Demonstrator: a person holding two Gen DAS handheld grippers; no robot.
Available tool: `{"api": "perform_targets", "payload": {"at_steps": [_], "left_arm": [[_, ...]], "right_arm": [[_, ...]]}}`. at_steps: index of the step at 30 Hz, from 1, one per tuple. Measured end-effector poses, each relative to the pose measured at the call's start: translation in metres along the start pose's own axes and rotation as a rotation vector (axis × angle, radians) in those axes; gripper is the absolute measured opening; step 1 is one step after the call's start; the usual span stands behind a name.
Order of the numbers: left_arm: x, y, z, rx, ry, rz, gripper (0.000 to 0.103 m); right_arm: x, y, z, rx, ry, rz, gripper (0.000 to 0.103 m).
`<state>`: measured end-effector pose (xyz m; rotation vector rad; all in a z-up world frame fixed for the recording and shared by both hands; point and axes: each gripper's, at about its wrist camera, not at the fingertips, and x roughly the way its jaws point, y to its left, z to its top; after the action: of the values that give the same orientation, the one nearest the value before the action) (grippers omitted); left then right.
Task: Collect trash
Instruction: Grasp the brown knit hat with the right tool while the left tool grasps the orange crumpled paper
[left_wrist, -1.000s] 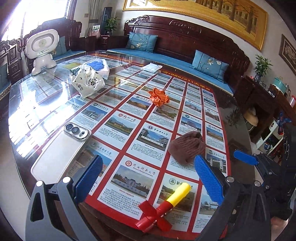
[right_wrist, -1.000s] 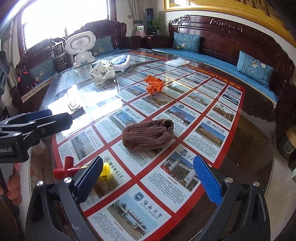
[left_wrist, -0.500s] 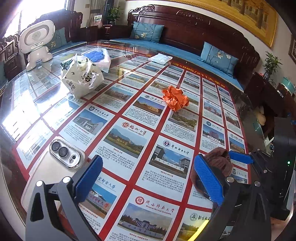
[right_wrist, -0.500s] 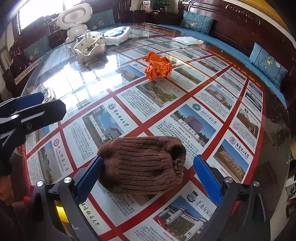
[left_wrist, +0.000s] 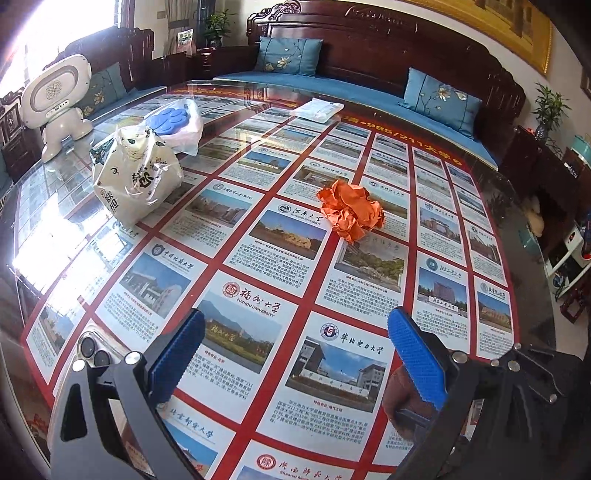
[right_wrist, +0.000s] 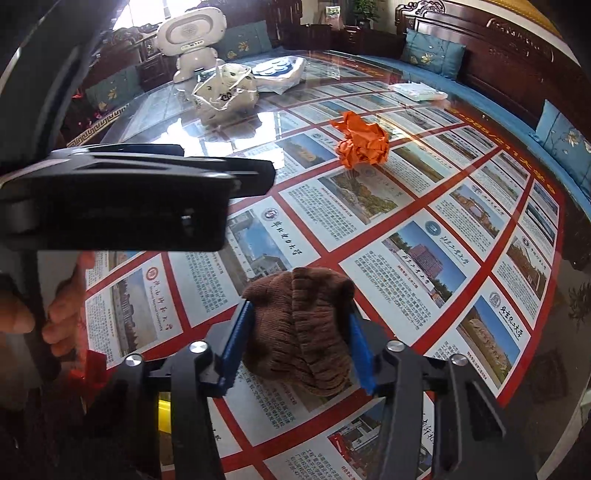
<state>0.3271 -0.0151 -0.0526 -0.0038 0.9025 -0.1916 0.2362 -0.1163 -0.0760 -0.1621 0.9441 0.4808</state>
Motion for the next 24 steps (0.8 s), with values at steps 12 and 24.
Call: {"api": "perform_targets", "payload": {"at_steps": [12,24], "left_arm": [[0.042,-0.019,0.03,0.011,0.042,0.012,0.099],[0.091,-0.036,0.065,0.013,0.085,0.035,0.086]], "right_arm": [[-0.011,-0.008,-0.011,0.042,-0.045,-0.004,0.018],[-0.01,-0.024,-0.009,0.088,-0.032,0.059,0.019]]}}
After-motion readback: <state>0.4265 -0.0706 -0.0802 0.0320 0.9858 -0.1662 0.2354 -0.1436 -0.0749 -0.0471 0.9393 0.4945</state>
